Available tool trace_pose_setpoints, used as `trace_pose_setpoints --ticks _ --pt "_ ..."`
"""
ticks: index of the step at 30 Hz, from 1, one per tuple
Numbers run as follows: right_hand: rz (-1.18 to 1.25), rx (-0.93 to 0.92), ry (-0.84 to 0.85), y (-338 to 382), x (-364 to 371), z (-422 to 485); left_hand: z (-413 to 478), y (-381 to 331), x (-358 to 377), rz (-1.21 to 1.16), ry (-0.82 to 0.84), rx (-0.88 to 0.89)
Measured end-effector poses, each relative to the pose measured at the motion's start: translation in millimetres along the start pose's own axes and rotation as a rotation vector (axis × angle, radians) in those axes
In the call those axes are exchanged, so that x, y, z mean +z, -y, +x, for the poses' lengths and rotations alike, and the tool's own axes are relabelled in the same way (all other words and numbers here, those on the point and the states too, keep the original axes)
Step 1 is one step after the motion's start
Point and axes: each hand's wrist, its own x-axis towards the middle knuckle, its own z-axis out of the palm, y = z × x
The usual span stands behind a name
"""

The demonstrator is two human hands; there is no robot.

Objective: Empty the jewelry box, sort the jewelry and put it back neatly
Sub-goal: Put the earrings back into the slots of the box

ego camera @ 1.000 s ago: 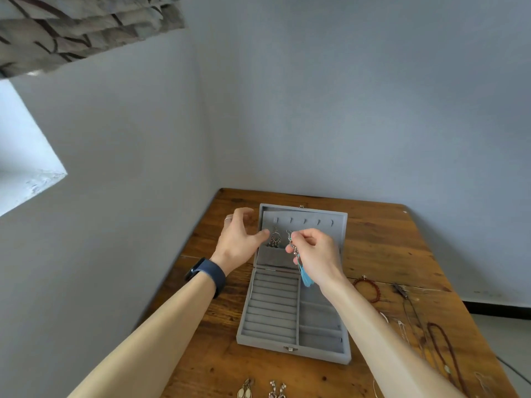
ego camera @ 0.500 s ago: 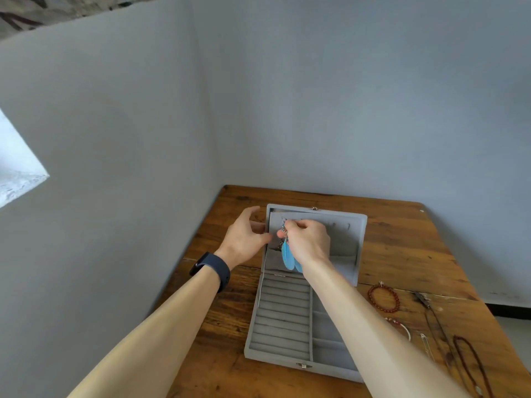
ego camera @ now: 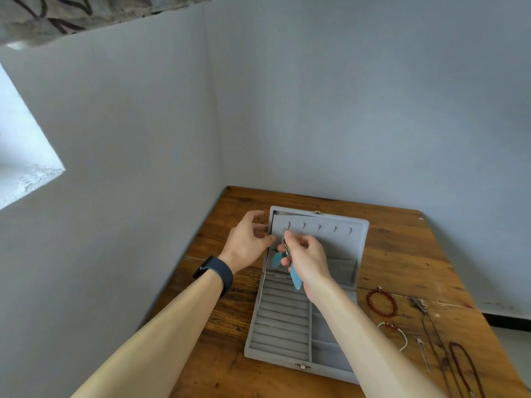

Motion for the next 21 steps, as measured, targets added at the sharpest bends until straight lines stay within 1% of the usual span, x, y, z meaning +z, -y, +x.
trace_pose_setpoints --ticks 2,4,6,8,11,13,17,21 --pt "-0.018 0.035 0.059 -4.9 -8.2 1.1 -5.2 -0.7 1.4 0.006 -0.004 0.001" --pt "-0.073 0.030 0.066 -9.7 -16.3 2.9 -14.9 -0.1 6.2 0.092 -0.091 0.049" --pt "-0.100 0.010 0.057 -12.1 -24.2 4.9 -28.8 1.8 13.3 0.246 -0.233 0.165" --pt "-0.157 -0.032 0.070 -12.6 -31.4 6.4 -41.1 3.5 19.3 0.422 -0.308 0.306" --pt "-0.305 -0.126 0.096 -10.9 -41.0 9.0 -47.8 7.8 25.5 0.684 -0.275 0.470" --pt "-0.392 -0.173 0.102 -7.7 -47.1 10.4 -46.2 7.7 28.3 0.809 -0.266 0.495" --pt "-0.619 -0.312 0.055 -2.3 -56.3 11.8 -43.5 3.1 32.0 0.885 -0.250 0.470" --pt "-0.781 -0.499 0.034 2.9 -58.4 10.9 -41.9 5.4 31.2 0.862 -0.207 0.447"
